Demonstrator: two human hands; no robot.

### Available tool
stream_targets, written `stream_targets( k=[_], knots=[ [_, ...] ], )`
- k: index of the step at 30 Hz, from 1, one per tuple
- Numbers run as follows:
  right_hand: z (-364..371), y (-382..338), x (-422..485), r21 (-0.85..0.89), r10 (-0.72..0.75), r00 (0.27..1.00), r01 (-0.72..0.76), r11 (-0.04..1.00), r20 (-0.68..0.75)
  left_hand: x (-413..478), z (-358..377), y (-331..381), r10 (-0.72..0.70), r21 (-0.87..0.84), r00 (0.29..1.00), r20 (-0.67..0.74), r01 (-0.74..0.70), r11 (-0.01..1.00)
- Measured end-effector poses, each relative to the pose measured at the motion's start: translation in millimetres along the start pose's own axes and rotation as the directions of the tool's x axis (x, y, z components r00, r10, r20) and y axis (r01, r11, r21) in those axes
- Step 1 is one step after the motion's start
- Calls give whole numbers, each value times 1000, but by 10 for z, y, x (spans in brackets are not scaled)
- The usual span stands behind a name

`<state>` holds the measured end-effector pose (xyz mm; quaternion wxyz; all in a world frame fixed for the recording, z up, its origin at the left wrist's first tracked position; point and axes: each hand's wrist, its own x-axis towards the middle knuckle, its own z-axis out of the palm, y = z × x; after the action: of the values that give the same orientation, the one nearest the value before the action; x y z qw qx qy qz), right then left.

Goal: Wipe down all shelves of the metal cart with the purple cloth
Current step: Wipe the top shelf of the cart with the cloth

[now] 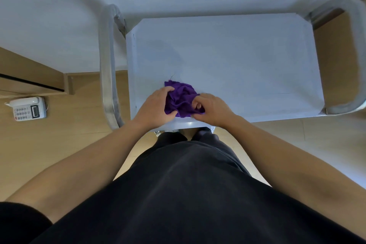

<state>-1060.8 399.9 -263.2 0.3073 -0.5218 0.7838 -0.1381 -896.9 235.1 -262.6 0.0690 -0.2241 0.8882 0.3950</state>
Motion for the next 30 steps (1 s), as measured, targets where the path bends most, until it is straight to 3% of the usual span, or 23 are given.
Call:
stream_targets(
  k=[4, 7, 10, 13, 17, 19, 23, 27, 30],
  knots=[
    [-58, -143, 145, 141, 150, 982, -134, 981, -114, 5, 60, 45, -50, -94, 997, -66, 44, 995],
    [-110, -220, 322, 46, 145, 955, -137, 989, -260, 77, 39, 99, -6, 4, 993, -120, 6, 1000],
    [-185, -252, 408, -173, 14, 984, -45, 984, -177, 99, 56, 176, 143, 182, 982, -121, -120, 976],
    [-198, -150, 332, -220, -33, 998, 22, 975, -47, 63, 98, 171, 212, 210, 970, -122, -183, 960],
    [-91, -9, 63, -185, -122, 979, 91, 978, -161, -58, 96, 14, 240, 206, 965, -102, -215, 955],
    [5, 16, -43, -213, -153, 978, 121, 969, -142, -105, 125, -85, 282, 267, 959, -33, -264, 927],
    [105, 0, -178, -183, -69, 990, 46, 982, -120, -200, 170, -146, 224, 253, 974, 46, -228, 940],
    [84, -162, -78, -119, 6, 964, -39, 992, -265, -175, 175, -115, 190, 185, 982, -17, -183, 966],
    [170, -215, -19, -142, 41, 991, -60, 988, -131, -102, 200, -115, 119, 235, 992, -31, -108, 966]
  ],
)
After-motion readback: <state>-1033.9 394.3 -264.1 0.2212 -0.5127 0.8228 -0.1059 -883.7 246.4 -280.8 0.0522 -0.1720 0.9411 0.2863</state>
